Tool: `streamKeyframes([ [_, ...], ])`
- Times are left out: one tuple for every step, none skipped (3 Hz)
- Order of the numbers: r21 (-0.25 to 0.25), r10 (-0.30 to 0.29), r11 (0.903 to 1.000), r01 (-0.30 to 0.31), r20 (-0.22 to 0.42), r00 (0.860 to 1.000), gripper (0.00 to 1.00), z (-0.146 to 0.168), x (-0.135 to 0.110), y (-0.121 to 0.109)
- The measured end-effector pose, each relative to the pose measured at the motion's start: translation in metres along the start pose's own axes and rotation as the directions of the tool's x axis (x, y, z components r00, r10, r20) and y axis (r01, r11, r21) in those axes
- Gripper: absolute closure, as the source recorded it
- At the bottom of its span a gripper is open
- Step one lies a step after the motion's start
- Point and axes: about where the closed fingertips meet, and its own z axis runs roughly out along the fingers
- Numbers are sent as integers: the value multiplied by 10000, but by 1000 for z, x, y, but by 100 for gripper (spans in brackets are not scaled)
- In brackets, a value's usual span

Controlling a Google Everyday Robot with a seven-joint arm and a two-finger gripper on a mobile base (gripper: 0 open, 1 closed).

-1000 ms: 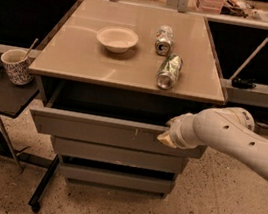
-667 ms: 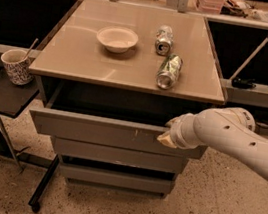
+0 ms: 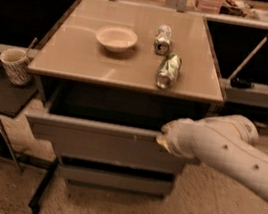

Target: Open top drawer

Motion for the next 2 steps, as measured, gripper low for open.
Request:
streamKeyframes([
  [3,2,10000,-2,-1,10000,100,-4,-1,0],
  [17,53,10000,-53,-24,10000,100,-6,3,14],
])
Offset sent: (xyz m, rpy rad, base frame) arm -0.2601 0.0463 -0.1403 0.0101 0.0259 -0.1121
